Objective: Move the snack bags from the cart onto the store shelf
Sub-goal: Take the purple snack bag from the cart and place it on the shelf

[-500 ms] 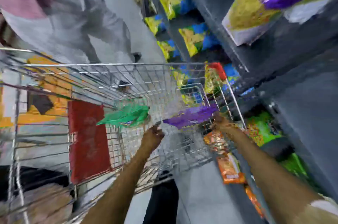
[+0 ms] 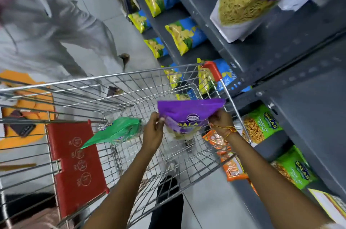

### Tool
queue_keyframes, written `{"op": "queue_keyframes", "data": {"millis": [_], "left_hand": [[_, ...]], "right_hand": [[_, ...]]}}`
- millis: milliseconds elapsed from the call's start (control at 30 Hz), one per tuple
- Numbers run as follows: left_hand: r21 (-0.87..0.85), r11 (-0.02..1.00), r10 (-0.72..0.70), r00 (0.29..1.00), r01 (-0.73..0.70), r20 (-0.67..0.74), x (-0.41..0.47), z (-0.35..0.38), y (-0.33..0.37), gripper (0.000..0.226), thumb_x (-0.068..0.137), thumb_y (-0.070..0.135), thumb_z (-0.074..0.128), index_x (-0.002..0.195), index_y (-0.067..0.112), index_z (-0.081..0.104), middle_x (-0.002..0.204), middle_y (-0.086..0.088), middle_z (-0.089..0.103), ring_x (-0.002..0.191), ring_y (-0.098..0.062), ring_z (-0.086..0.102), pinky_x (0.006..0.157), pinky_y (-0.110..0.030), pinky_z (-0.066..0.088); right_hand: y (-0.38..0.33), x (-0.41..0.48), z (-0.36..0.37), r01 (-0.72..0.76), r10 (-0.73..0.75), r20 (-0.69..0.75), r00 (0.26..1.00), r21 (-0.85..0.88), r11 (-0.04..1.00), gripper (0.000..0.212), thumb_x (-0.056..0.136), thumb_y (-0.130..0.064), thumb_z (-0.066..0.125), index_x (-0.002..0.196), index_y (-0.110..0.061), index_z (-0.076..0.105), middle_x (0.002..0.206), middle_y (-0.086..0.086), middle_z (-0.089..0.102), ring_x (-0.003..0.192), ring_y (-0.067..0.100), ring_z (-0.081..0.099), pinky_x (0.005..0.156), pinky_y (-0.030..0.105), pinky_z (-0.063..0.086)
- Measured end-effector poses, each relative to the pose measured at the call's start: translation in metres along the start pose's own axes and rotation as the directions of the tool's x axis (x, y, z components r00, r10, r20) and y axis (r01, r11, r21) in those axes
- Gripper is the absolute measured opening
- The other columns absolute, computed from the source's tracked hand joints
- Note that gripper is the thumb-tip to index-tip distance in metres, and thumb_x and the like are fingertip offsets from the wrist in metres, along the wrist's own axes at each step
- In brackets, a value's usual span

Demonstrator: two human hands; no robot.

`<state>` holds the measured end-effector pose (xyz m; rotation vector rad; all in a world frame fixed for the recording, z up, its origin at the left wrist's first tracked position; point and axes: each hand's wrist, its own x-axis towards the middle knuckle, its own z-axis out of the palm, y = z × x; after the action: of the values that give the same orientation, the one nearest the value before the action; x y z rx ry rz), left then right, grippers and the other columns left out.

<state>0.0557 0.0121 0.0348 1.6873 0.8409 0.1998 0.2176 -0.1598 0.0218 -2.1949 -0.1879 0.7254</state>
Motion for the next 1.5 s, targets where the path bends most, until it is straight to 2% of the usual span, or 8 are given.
{"op": "queue_keyframes", "data": {"millis": [133, 333, 533, 667, 833, 1000, 1133, 1500], "left_hand": [[0.048, 0.957, 0.286, 0.958, -0.285, -0.027, -0.025, -0.016, 0.077, 0.023, 0.087, 0.046, 0.040, 0.070, 0.030, 0.038, 0.061, 0.018, 0.052, 0.054, 0.002, 0.043, 0.052, -0.020, 0.030], [-0.155, 0.850, 0.513, 0.858, -0.504, 0.021, -0.107, 0.006, 0.192, 0.015, 0.084, 0.042, 0.044, 0.073, 0.032, 0.045, 0.066, 0.012, 0.054, 0.065, -0.005, 0.045, 0.063, -0.029, 0.038], [-0.259, 0.743, 0.666, 0.721, -0.618, 0.191, -0.240, 0.064, 0.254, 0.017, 0.086, 0.028, 0.046, 0.076, 0.014, 0.046, 0.062, 0.002, 0.043, 0.055, 0.005, 0.038, 0.056, -0.020, 0.035], [-0.316, 0.754, 0.656, 0.684, -0.576, 0.319, -0.318, 0.105, 0.260, 0.018, 0.084, 0.037, 0.047, 0.068, 0.028, 0.044, 0.071, -0.010, 0.044, 0.068, -0.011, 0.042, 0.064, -0.038, 0.044], [-0.340, 0.766, 0.643, 0.655, -0.546, 0.397, -0.382, 0.132, 0.261, 0.020, 0.076, 0.048, 0.049, 0.067, 0.030, 0.047, 0.072, -0.010, 0.044, 0.070, -0.018, 0.041, 0.067, -0.044, 0.044], [-0.352, 0.771, 0.636, 0.626, -0.530, 0.451, -0.420, 0.140, 0.263, 0.026, 0.074, 0.052, 0.047, 0.069, 0.027, 0.043, 0.076, -0.011, 0.046, 0.068, -0.021, 0.041, 0.066, -0.041, 0.042], [-0.349, 0.772, 0.634, 0.602, -0.531, 0.485, -0.433, 0.150, 0.263, 0.028, 0.075, 0.053, 0.048, 0.069, 0.027, 0.043, 0.077, -0.009, 0.046, 0.068, -0.023, 0.041, 0.066, -0.041, 0.040], [-0.336, 0.789, 0.609, 0.580, -0.515, 0.541, -0.420, 0.224, 0.254, 0.036, 0.074, 0.056, 0.047, 0.069, 0.021, 0.041, 0.071, -0.011, 0.041, 0.067, -0.021, 0.036, 0.065, -0.040, 0.039]], "right_hand": [[-0.043, -0.067, -0.049, 0.190, -0.182, -0.052, 0.982, 0.293, 0.937, 0.026, 0.067, 0.003, 0.047, 0.091, 0.005, 0.057, 0.071, -0.008, 0.067, 0.060, -0.018, 0.054, 0.060, 0.000, 0.041], [-0.059, -0.201, -0.143, 0.439, -0.277, -0.383, 0.881, 0.445, 0.780, 0.043, 0.066, 0.008, 0.066, 0.070, -0.034, 0.070, 0.059, -0.026, 0.067, 0.061, -0.012, 0.057, 0.064, 0.005, 0.047], [-0.019, -0.359, -0.221, 0.627, -0.238, -0.710, 0.662, 0.352, 0.695, 0.023, 0.081, -0.013, 0.051, 0.072, -0.030, 0.063, 0.063, -0.029, 0.066, 0.060, -0.011, 0.054, 0.060, 0.007, 0.044], [0.025, -0.445, -0.254, 0.611, -0.154, -0.846, 0.511, 0.231, 0.757, 0.029, 0.085, -0.020, 0.055, 0.058, -0.027, 0.046, 0.046, -0.019, 0.051, 0.048, -0.004, 0.037, 0.051, 0.016, 0.033], [0.068, -0.518, -0.271, 0.590, -0.098, -0.879, 0.466, 0.227, 0.775, 0.023, 0.071, -0.047, 0.052, 0.063, -0.026, 0.055, 0.065, 0.015, 0.050, 0.064, 0.021, 0.040, 0.057, 0.037, 0.032], [0.088, -0.555, -0.279, 0.588, -0.064, -0.903, 0.426, 0.223, 0.778, 0.020, 0.076, -0.039, 0.054, 0.063, -0.025, 0.056, 0.049, -0.009, 0.057, 0.057, 0.014, 0.046, 0.058, 0.033, 0.037], [0.100, -0.569, -0.284, 0.620, -0.063, -0.905, 0.420, 0.236, 0.749, 0.021, 0.076, -0.039, 0.054, 0.063, -0.022, 0.054, 0.058, 0.006, 0.057, 0.061, 0.015, 0.046, 0.058, 0.031, 0.035], [0.152, -0.546, -0.308, 0.581, 0.046, -0.919, 0.391, 0.285, 0.762, 0.017, 0.076, -0.032, 0.053, 0.062, -0.023, 0.052, 0.044, -0.017, 0.061, 0.044, -0.004, 0.049, 0.045, 0.014, 0.039]]}}
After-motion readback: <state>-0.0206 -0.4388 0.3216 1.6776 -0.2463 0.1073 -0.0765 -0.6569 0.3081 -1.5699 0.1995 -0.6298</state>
